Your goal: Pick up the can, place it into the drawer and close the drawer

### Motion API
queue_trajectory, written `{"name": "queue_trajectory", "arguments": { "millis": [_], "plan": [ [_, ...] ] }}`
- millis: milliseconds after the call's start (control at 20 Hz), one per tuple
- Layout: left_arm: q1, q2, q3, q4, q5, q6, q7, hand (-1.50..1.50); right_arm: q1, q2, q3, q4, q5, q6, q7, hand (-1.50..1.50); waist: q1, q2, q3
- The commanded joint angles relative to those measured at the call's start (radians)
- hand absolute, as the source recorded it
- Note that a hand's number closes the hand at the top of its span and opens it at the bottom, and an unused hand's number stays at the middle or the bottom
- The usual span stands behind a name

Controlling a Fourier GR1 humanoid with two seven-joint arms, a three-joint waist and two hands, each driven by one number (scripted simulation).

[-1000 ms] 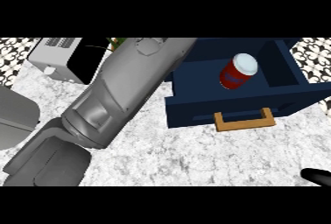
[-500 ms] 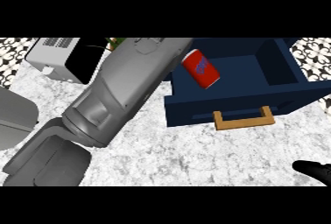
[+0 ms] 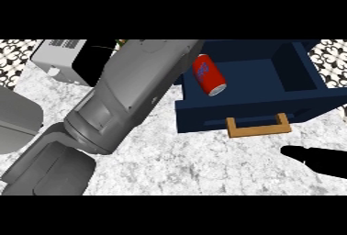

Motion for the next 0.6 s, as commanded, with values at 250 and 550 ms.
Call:
{"name": "queue_trajectory", "arguments": {
  "millis": [250,550],
  "plan": [
    [-0.021,0.000,-0.015,0.018,0.015,-0.001,-0.025,-1.50,-0.139,-0.043,0.133,0.288,0.301,-0.066,-0.132,-1.50,0.048,-0.007,0.000],
    [-0.036,0.000,-0.004,0.042,-0.007,-0.014,-0.008,-1.50,-0.203,0.005,0.254,0.457,0.495,-0.150,-0.134,-1.50,0.070,-0.018,-0.002]
  ]
}}
